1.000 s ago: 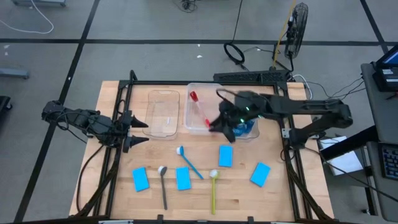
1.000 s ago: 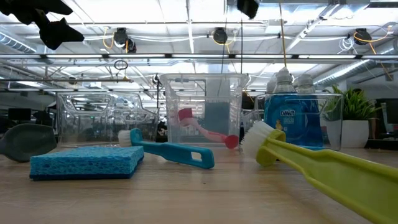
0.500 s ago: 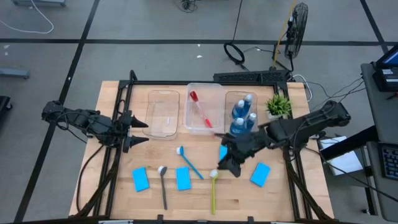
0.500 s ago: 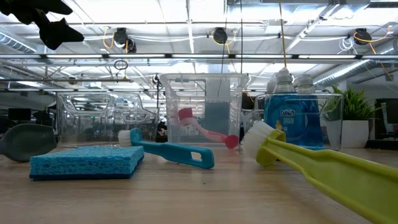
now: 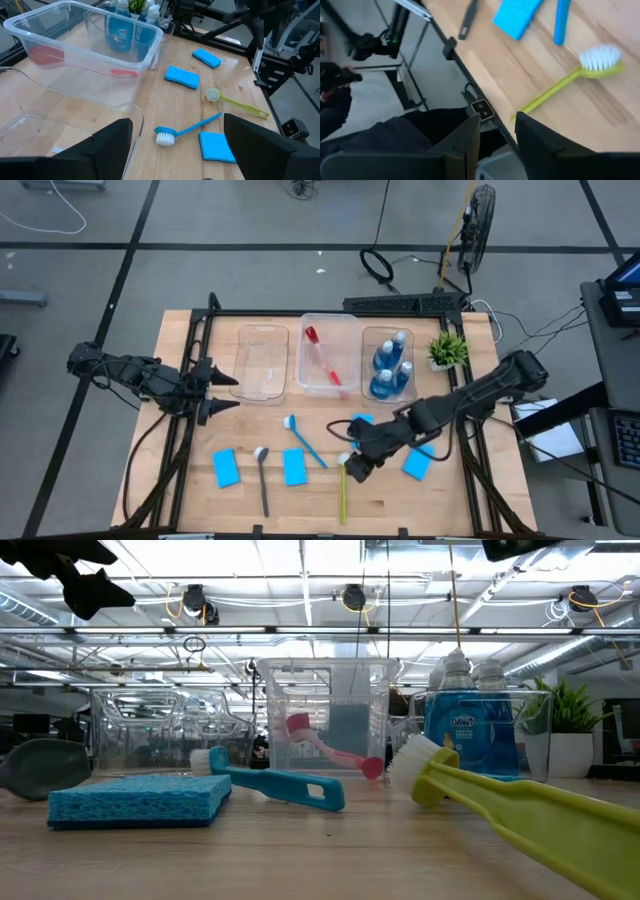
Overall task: Pick & Place Kitchen Sink Supplies
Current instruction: Put the green dishwashing brush into the middle transparent bin
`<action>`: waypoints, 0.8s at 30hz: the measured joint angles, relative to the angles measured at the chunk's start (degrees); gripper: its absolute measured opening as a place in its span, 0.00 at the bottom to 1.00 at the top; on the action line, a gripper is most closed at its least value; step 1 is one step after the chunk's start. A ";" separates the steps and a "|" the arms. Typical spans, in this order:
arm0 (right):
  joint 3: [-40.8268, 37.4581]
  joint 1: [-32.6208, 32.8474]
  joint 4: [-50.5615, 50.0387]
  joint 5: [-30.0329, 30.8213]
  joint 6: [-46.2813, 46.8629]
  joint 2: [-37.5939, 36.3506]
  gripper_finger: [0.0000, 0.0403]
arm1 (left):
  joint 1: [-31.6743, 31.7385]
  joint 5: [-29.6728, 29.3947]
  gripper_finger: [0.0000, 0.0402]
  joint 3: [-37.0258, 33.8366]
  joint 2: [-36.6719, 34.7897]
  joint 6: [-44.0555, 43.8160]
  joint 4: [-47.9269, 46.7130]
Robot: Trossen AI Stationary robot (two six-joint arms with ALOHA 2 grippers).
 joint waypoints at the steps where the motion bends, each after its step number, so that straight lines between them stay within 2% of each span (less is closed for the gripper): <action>1: 0.00 0.04 -0.02 -0.01 0.91 0.74 0.28 | -0.01 0.01 0.77 0.00 0.00 0.02 0.00; 11: 0.04 0.35 0.02 0.02 7.41 8.88 0.28 | -0.02 -0.01 0.80 0.00 -0.01 0.17 -0.11; 17: 0.04 0.35 -0.02 0.05 9.01 12.89 0.28 | 0.00 -0.01 0.82 0.00 -0.01 4.07 -0.13; 24: 0.04 0.35 0.82 0.44 12.77 15.70 0.28 | 0.00 -0.01 0.80 0.00 0.01 7.56 -0.15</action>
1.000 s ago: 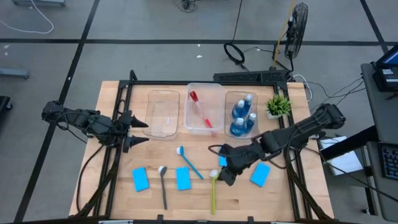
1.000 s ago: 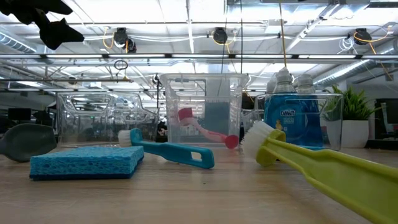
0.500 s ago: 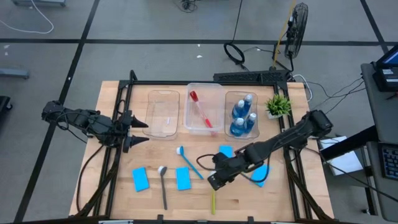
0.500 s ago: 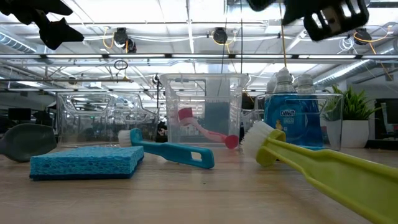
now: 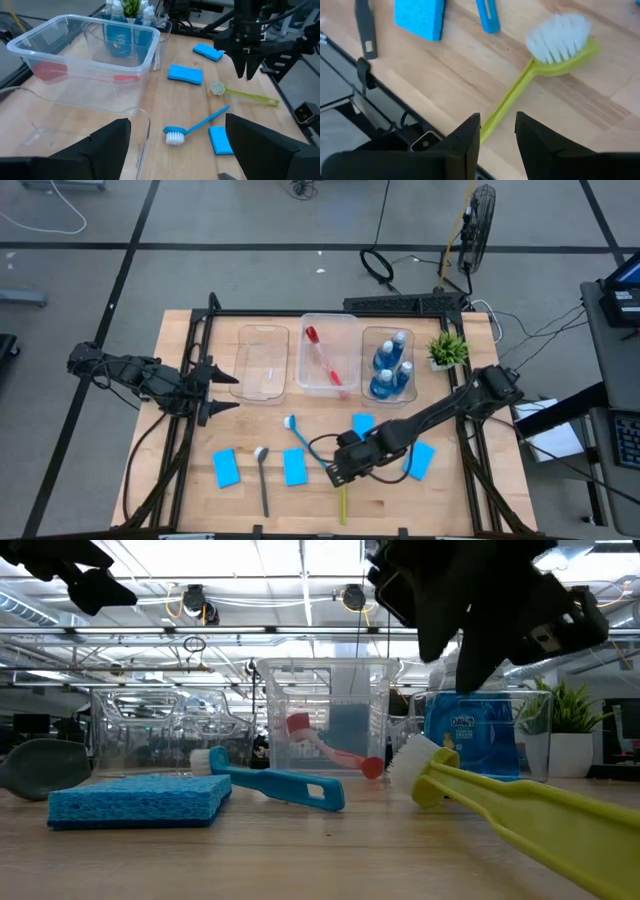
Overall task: Pick & Place Kitchen Sink Supplies
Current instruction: Put the green dishwashing brush into the middle transparent bin
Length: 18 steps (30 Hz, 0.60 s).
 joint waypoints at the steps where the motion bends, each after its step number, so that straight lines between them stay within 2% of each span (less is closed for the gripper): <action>1: 0.00 0.00 -0.04 0.05 0.05 0.30 0.28 | -0.02 0.01 0.79 0.00 0.00 0.33 -0.02; 10: 0.00 -0.11 0.71 1.33 1.57 2.87 0.28 | -0.01 0.01 0.76 0.00 -0.02 1.04 -0.02; 18: 0.00 -0.47 0.40 2.73 1.59 2.80 0.28 | -0.01 -0.02 0.79 0.00 -0.02 2.06 -0.02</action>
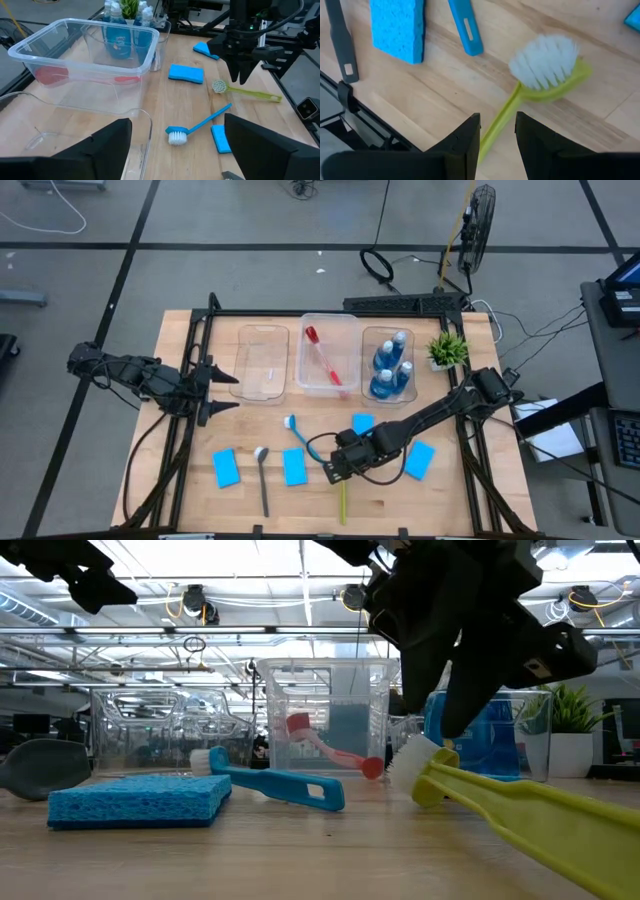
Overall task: Pick & Place Kitchen Sink Supplies
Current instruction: Put the green dishwashing brush into the middle transparent bin
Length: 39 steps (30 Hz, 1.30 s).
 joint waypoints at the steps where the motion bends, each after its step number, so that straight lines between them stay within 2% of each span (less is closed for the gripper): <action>1: 0.00 0.00 -0.04 0.00 0.00 0.00 0.28 | -0.01 0.00 0.80 0.00 0.02 0.00 0.00; 6: 0.00 0.04 -1.44 -0.03 0.20 0.00 0.28 | -0.01 0.01 0.81 0.00 0.01 -0.02 0.00; 18: 0.00 0.15 -1.65 -0.10 0.63 0.00 0.28 | 0.01 0.00 0.76 0.00 0.01 -0.04 0.00; 24: 0.00 0.22 -1.68 -0.07 0.63 0.07 0.28 | -0.01 0.00 0.77 0.00 0.01 -0.07 0.01; 33: -0.09 0.43 1.49 -1.59 0.55 4.58 0.28 | 0.00 0.00 0.81 0.00 0.00 -0.07 0.09; 39: -0.06 -0.17 1.40 -1.24 0.26 6.07 0.28 | 0.01 0.00 0.79 0.00 0.00 -0.09 0.11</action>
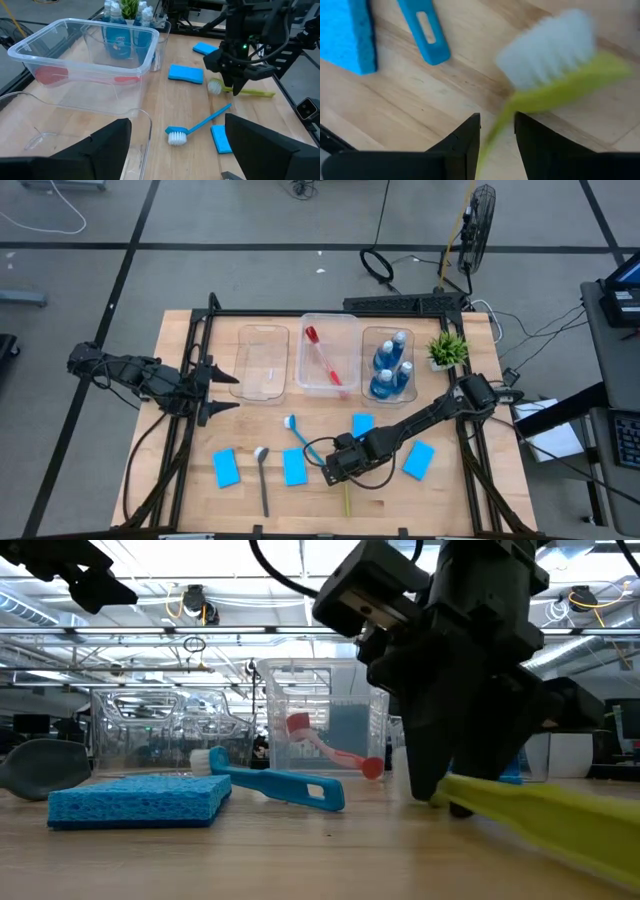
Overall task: Pick & Place Kitchen Sink Supplies
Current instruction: Put the green dishwashing brush into the middle transparent bin
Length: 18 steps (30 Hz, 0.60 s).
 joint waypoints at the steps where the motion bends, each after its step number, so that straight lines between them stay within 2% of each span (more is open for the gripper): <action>1: 0.09 0.00 0.01 0.01 0.03 0.50 0.28 | -0.02 0.00 0.78 0.00 0.02 -0.01 -0.01; 6: 0.19 -0.15 -0.26 -0.21 0.54 1.27 0.21 | -0.02 0.02 0.76 0.00 0.00 -0.44 -0.02; 13: 0.14 -0.23 -0.58 0.94 -1.99 0.91 0.04 | -0.02 0.02 0.78 0.00 0.02 -0.48 -0.04; 18: -0.06 -0.48 -0.32 0.69 -3.64 -0.35 0.03 | -0.01 0.02 0.81 0.00 0.01 -0.48 -0.04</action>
